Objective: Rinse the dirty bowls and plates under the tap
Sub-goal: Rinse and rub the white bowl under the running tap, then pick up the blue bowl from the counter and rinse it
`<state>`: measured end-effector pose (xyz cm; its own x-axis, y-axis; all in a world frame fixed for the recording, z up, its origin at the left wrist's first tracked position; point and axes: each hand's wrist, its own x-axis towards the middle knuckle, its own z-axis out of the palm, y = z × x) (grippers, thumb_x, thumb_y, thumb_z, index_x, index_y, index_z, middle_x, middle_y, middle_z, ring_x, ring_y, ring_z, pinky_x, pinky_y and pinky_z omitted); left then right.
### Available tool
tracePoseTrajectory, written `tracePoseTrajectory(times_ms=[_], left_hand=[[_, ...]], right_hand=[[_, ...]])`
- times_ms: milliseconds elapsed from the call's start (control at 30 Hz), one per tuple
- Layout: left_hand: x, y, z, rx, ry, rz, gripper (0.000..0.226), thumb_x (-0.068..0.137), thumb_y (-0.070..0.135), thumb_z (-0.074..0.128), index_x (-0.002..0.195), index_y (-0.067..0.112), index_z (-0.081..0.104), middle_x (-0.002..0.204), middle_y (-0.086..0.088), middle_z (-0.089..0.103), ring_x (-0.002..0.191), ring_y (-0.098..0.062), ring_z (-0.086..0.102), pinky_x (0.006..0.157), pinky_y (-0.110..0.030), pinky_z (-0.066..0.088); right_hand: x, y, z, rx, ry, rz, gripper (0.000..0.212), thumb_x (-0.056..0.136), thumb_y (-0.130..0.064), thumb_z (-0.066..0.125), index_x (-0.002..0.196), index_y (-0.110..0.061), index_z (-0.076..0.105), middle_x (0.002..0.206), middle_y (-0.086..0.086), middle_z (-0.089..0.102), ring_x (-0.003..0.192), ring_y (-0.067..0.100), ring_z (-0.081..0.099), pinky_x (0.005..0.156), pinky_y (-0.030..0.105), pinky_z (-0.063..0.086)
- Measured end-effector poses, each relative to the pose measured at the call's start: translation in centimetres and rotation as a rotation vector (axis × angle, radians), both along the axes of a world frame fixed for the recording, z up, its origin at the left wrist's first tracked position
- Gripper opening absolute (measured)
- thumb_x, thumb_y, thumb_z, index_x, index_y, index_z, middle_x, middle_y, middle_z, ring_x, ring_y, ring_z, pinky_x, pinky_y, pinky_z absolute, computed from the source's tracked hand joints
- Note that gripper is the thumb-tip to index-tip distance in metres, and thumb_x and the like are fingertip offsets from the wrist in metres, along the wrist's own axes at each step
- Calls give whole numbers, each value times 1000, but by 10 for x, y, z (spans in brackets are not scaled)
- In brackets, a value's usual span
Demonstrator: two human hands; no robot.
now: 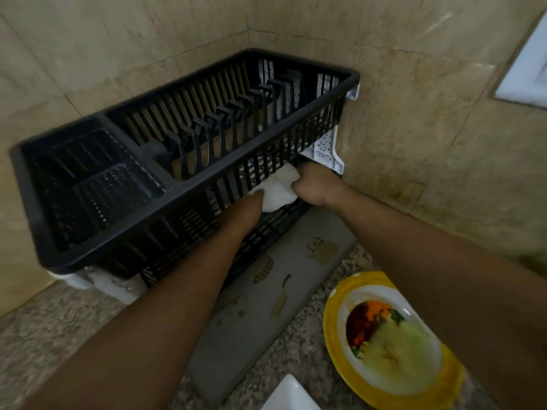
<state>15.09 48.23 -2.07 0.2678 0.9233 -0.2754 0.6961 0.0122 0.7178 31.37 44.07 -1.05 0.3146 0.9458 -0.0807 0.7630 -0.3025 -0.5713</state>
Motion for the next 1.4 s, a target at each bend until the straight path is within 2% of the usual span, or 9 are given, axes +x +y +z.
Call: tracePoseTrajectory(times_ms=[267,500,633,767,933,1033,1133,1300,1400], left_hand=[[-14,-116,21,395,36,-254,32,92,17,58,117,-2,61,123,-20,60,116,-32,55,97,-36,43],[-34,-255,55,284,54,-322,37,86,31,55,111,9,71,115,-15,71,110,-29,64,91,-32,46],[-36,-337,59,219,-69,-357,19,91,17,62,106,12,72,108,-9,73,101,-25,67,87,-33,51],[-34,-399,39,89,-15,-447,21,93,28,60,110,18,69,112,-1,70,103,-18,62,88,-32,48],[-15,-435,16,-95,11,-487,36,94,40,58,121,17,63,110,-7,70,100,-27,66,89,-40,52],[-2,-438,6,-107,-27,-515,50,88,55,54,98,8,69,91,-15,72,84,-28,69,80,-50,55],[9,-437,-2,-102,23,-545,49,89,53,53,80,5,65,75,-17,68,71,-29,68,72,-51,56],[16,-431,-15,-146,-5,-523,43,78,47,51,93,12,73,81,-13,72,77,-30,70,74,-49,59],[19,-434,-15,-149,-3,-542,24,80,37,56,82,18,71,79,-17,72,74,-32,71,71,-50,60]], right_hand=[[-11,-119,36,2,-2,45,25,85,-19,53,75,4,57,76,23,60,68,33,56,54,42,40],[-19,-270,73,35,31,52,17,85,-12,56,87,-4,71,94,15,71,90,29,64,79,39,51],[-16,-374,86,44,220,-96,20,86,-23,61,101,-17,73,101,2,73,97,17,66,82,27,50],[-13,-467,77,47,263,-259,17,91,-27,58,103,-24,70,106,-6,67,102,11,60,90,29,47],[-4,-533,33,-142,24,-540,39,88,-40,57,125,-27,55,123,6,54,100,26,59,84,38,51],[-5,-546,13,-227,79,-681,61,91,-47,55,142,-18,39,136,14,42,113,36,53,90,41,44],[-8,-547,-5,-256,206,-659,53,92,-48,52,134,-18,47,130,10,58,114,32,56,89,38,46],[-20,-549,-11,-170,213,-606,16,94,-30,51,92,-19,63,88,10,69,75,27,65,70,39,55],[-25,-557,-10,-135,202,-612,15,92,-28,53,97,-23,66,92,8,71,81,28,66,67,33,50]])
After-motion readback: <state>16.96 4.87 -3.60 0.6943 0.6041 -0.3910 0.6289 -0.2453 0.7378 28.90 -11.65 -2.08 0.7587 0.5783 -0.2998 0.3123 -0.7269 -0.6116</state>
